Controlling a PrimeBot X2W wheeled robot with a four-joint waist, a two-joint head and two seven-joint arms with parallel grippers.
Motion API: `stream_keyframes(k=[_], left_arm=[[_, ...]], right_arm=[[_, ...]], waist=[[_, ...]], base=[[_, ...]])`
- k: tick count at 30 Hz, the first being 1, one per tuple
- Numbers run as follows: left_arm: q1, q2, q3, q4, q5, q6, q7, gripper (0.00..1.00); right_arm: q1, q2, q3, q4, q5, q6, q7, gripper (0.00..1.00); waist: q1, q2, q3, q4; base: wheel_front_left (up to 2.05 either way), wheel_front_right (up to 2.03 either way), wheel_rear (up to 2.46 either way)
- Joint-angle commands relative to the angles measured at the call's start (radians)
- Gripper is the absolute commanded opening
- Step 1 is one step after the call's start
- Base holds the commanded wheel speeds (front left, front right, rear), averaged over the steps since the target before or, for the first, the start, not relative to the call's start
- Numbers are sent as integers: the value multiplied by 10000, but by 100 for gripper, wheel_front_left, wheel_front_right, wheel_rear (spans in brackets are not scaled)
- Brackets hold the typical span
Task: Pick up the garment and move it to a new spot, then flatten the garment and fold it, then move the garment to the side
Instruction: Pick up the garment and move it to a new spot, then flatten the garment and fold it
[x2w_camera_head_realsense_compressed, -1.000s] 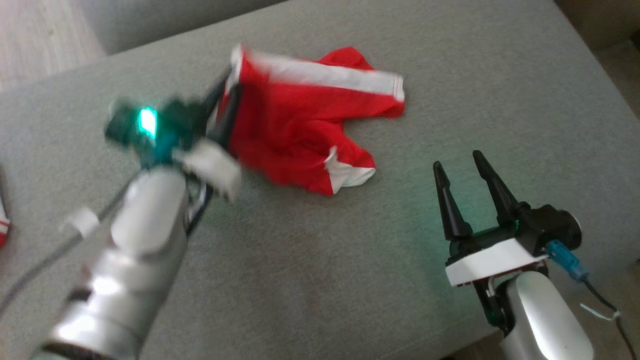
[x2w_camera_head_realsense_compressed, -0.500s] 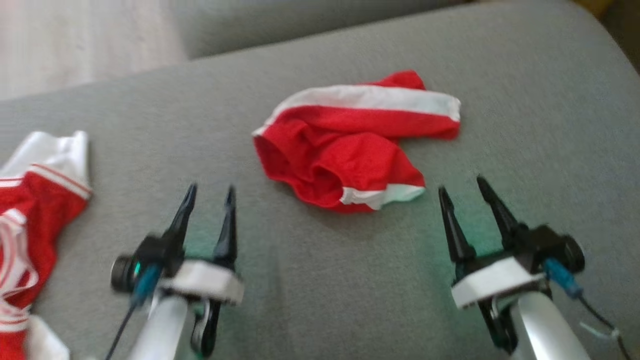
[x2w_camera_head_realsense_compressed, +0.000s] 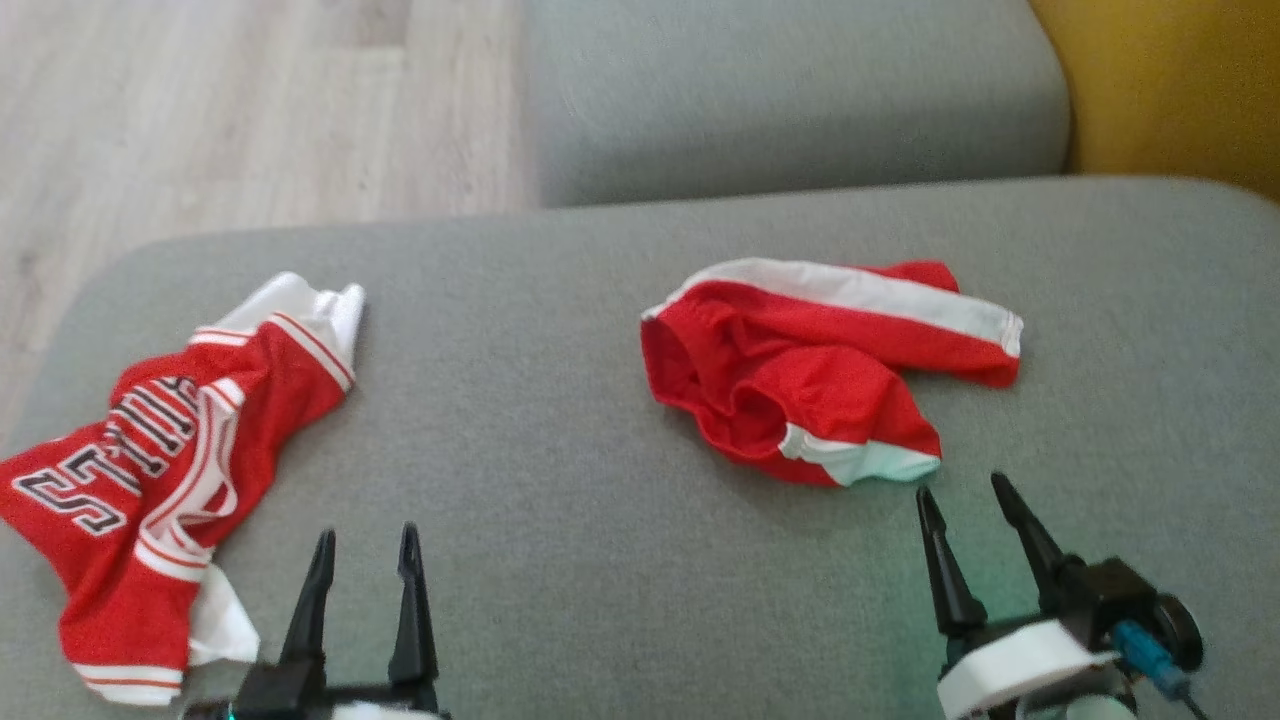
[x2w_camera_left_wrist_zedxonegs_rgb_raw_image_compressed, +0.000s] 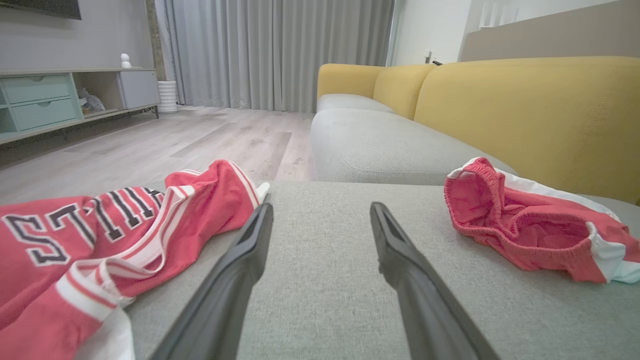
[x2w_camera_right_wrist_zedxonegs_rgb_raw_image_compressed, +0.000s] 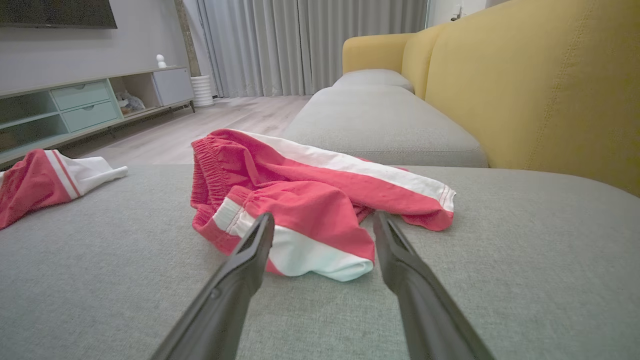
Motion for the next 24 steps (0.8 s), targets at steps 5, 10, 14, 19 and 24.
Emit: stream_keyframes(k=[5,10,14,19,24], left_arm=[[23,-26,204,-462,-46,376,-93,100],[110,-26,125,-499,159,461,-93,100],[165,-27,120,-519,355,493,-93,100],[150,-27,102,-542,464,565,-93,100],[152,-27,48,-552,422,600,-93,100]], right_arm=[[-46,-26,144,-410,-100,-7,-38,100],[29,-26,64,-516,-123,-7,-38,100],[40,-26,79,-559,-89,-7,-38,100],[53,-26,51,-595,-59,-7,-38,100],[56,-26,-61,-567,20,-7,-38,100]], waist=[[3,-1,-331,230],[3,-1,-342,162],[3,-1,-324,74],[3,-1,-333,25],[3,-1,-338,3]], base=[[0,0,0],[0,0,0],[0,0,0],[0,0,0],[0,0,0]])
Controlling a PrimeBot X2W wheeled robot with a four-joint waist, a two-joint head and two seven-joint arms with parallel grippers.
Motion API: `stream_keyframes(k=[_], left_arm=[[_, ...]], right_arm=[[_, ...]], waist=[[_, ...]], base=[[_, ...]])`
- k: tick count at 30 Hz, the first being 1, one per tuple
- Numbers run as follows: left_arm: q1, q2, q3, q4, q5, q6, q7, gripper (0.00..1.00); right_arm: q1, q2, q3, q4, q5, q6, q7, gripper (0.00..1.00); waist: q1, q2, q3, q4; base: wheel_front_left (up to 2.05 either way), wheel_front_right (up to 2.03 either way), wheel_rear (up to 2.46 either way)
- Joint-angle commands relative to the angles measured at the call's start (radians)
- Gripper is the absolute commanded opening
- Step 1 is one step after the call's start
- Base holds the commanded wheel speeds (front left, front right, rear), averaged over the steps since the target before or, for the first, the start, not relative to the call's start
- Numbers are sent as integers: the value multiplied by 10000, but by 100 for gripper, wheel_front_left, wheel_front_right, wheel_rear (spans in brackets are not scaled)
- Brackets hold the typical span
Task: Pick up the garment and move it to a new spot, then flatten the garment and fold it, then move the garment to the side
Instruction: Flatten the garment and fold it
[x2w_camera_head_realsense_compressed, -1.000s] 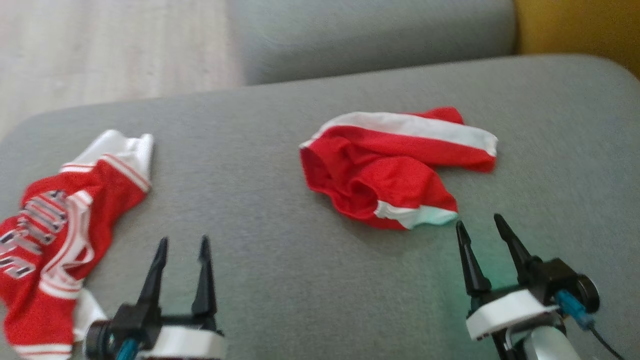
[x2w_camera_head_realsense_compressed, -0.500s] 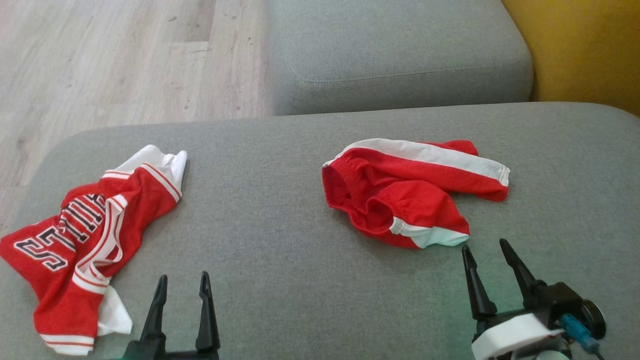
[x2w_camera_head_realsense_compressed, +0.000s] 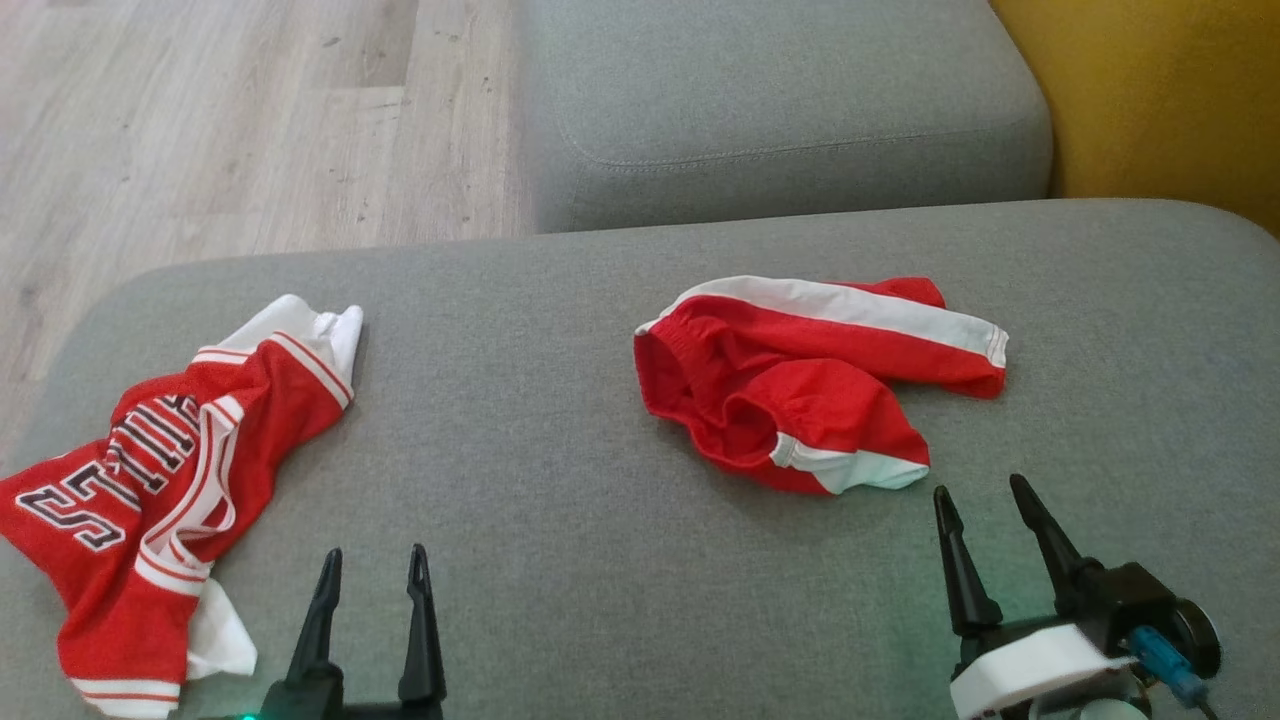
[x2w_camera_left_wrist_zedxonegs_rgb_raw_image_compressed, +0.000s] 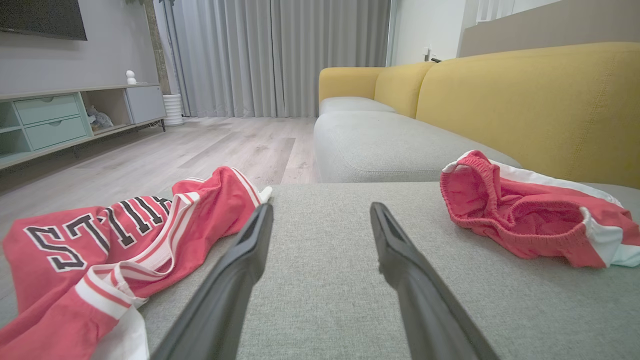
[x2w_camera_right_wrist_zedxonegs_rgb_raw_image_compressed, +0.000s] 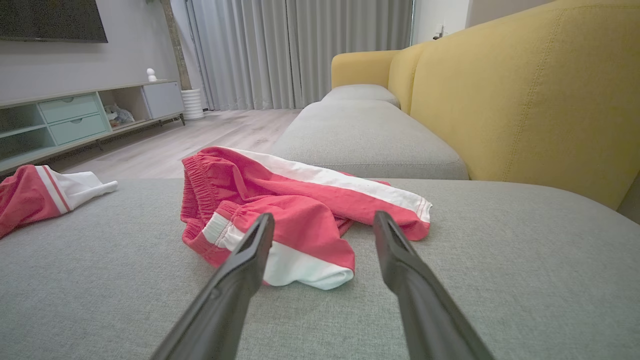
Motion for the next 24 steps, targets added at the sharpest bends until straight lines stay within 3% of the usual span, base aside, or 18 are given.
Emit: stream_keyframes(k=[1,19,24], left_arm=[[-333,-29,267,-383,-43,84,-95,100],[-409,-29,242,-318,-30,90,-95,100],[-616,-30,2,-228,-324,-204,-95,100]], right_arm=[[-229,-45,201,-316,74,-7,-38,100],[-311,-45,287,-348,44,-7,-38,100],[-407,-45,341,-362,121,-7,-38,100]], waist=[[0,-1,7,-17],[0,-1,120,-72],[0,-1,295,-272]], base=[[0,0,0],[0,0,0],[0,0,0]])
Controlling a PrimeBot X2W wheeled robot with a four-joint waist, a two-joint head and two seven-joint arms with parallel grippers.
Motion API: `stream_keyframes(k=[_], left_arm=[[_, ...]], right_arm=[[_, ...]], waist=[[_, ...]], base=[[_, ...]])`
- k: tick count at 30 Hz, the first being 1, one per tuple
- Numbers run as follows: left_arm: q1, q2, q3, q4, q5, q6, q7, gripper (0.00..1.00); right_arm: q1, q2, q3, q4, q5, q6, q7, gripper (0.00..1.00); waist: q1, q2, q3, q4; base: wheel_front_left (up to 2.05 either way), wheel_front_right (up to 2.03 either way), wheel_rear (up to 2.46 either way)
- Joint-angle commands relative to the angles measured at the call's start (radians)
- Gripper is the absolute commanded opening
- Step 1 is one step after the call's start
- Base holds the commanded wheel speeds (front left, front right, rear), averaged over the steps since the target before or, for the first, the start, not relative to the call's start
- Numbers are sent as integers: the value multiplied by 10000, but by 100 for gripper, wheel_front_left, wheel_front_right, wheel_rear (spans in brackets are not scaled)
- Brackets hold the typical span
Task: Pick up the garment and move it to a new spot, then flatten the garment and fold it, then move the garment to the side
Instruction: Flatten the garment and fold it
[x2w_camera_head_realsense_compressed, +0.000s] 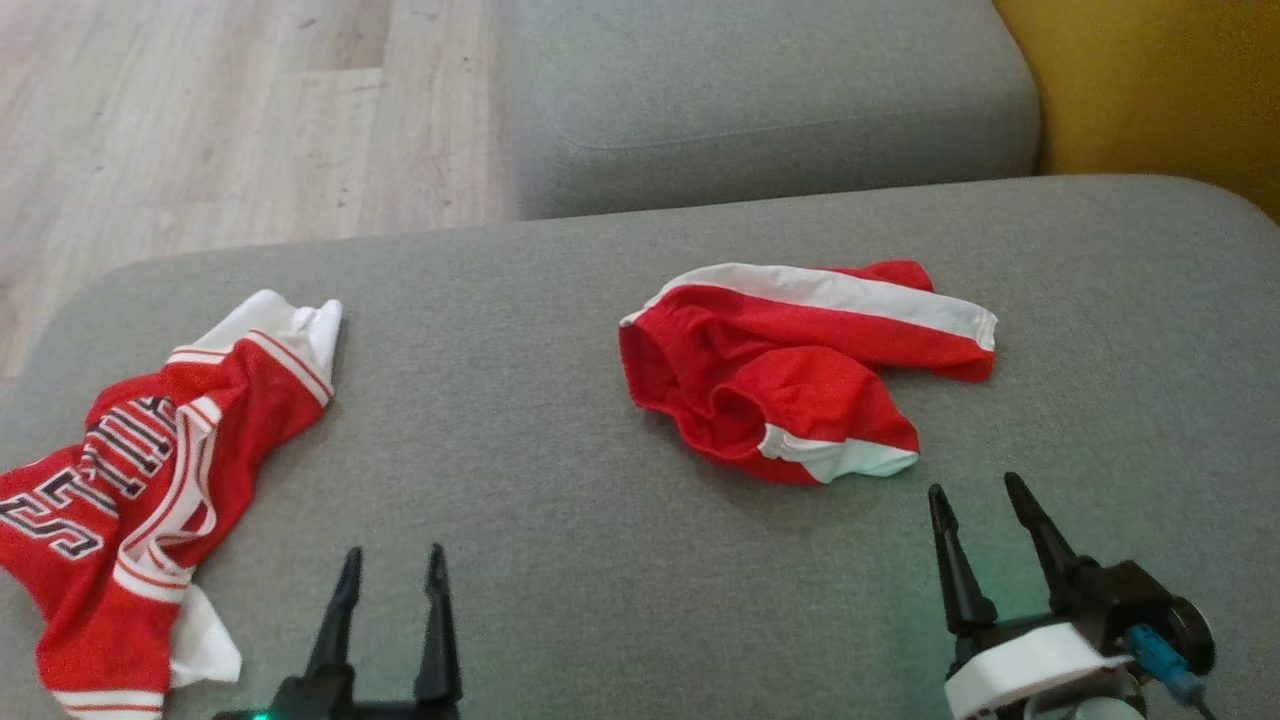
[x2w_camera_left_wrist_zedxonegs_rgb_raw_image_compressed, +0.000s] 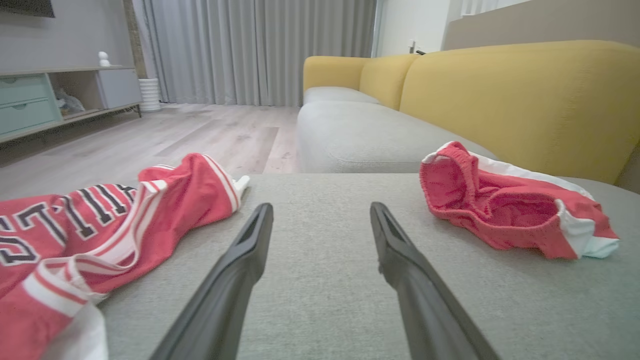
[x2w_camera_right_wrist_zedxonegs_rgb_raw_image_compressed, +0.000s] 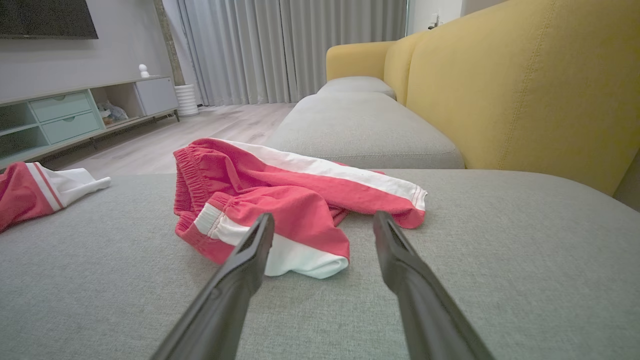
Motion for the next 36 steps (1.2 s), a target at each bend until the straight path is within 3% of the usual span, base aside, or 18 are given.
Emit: stream_keyframes(k=[1,9,17,25,32,33,34,35,36], left_arm=[[-645,-31,169,-249,-51,-66,-95,100],[-1809,-32,-1101,433,27,-916,-95,100],[-3871,-32,-2051,1445,468,-1593,-95,100],[-5227,-31,-3002,2641,539,-2041,-95,100],[-6051,127,-3766,3197,474,-2144,-95,100],[-6137,154,-3873,3226,445,-2148,-95,77],[-6213,179,-4014,3247,389,-2151,-95,32],[-6292,216,-4241,3281,286,-2153,-95,0],[-6394,282,-4534,3310,163,-2154,-95,0]], right_arm=[[-425,-45,314,-348,29,-7,-38,100],[-925,-45,1029,-358,-281,-7,-38,100],[-2172,-45,1755,-280,111,-7,-38,100],[-2575,-45,1618,-332,167,-7,-38,100],[-2499,-45,1855,-431,220,-7,-38,100],[-2496,-45,1851,-435,243,-7,-38,100],[-2503,-45,1858,-440,262,-7,-38,100],[-2528,-45,1857,-450,251,-7,-38,100],[-2559,-45,1828,-467,255,-7,-38,100]], waist=[[0,0,99,-121],[0,0,708,-820],[0,0,2275,-1490],[0,0,3023,-1966],[0,0,3346,-2382],[0,0,3367,-2458],[0,0,3387,-2535],[0,0,3408,-2611],[0,0,3428,-2682]], base=[[0,0,0],[0,0,0],[0,0,0],[0,0,0],[0,0,0],[0,0,0],[0,0,0],[0,0,0],[0,0,0]])
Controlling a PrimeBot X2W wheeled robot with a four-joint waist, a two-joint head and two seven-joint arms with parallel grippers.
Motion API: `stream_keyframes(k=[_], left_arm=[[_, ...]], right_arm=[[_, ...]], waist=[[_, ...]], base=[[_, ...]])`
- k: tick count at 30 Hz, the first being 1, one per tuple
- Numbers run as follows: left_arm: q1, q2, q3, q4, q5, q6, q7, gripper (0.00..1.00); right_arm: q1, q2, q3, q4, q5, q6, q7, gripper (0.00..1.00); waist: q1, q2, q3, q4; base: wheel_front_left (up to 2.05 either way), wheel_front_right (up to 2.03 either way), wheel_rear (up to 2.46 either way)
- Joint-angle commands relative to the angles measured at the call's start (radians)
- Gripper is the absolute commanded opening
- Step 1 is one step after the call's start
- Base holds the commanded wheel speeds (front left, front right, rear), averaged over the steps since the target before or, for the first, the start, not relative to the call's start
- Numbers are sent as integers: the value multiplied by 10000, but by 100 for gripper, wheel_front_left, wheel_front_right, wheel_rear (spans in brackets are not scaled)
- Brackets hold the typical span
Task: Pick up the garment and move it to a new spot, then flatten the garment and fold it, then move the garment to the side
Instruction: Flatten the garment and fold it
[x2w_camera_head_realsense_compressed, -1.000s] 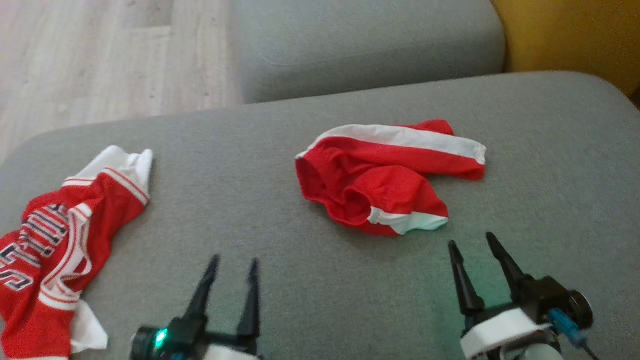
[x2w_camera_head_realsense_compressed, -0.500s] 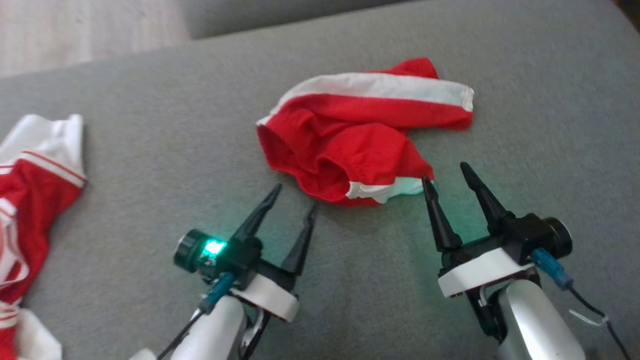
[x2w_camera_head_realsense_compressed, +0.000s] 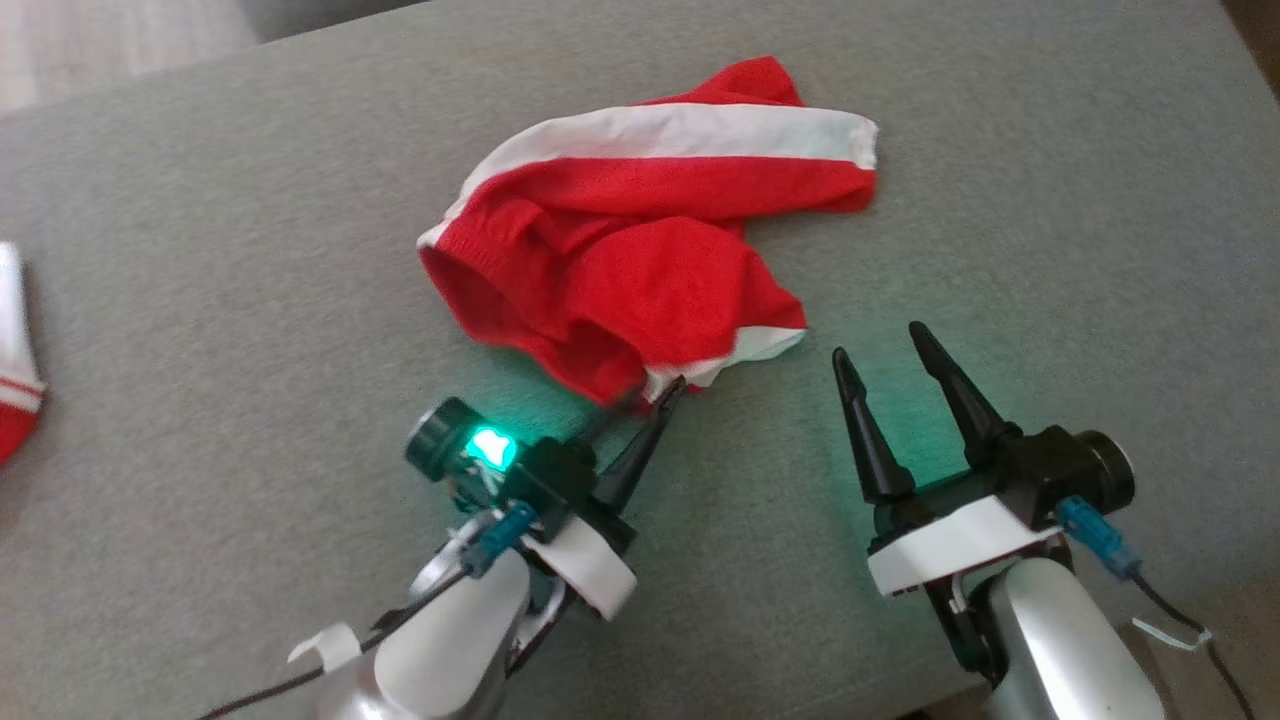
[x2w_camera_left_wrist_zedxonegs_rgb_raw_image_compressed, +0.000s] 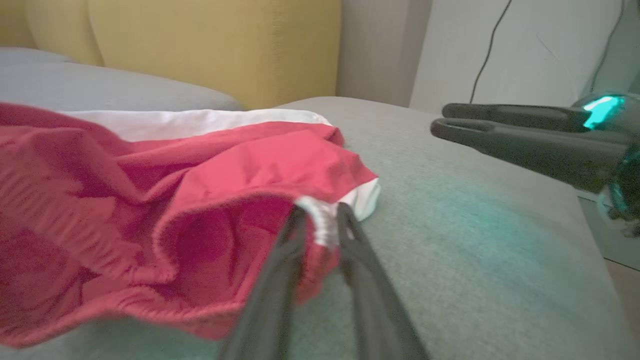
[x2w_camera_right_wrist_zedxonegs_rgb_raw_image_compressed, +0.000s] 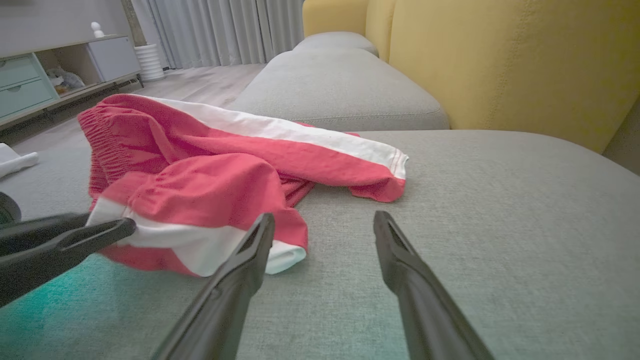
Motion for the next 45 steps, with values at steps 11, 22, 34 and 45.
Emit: stream_keyframes(k=[11,22,34,45], left_arm=[[-2724,706,-1129,-1597,-1132,-56,-91,0],[-6619,1510,263,-1625,-1748,-57,-91,0],[-6749,2513,872,-196,-2860,-57,-91,0],[-6873,2765,1960,-61,-2572,-57,-91,0]], right_arm=[[-846,-31,-330,-644,1344,-7,-38,100],[-4614,-129,-1145,36,610,-7,-38,100],[-8805,-964,-1494,2423,325,-7,-38,100],[-7442,-662,-454,2036,854,-7,-38,100]], waist=[[-1,0,237,-436],[-1,0,580,-111],[-1,0,2267,1587],[-1,0,2985,1956]], base=[[0,0,0],[0,0,0],[0,0,0],[0,0,0]])
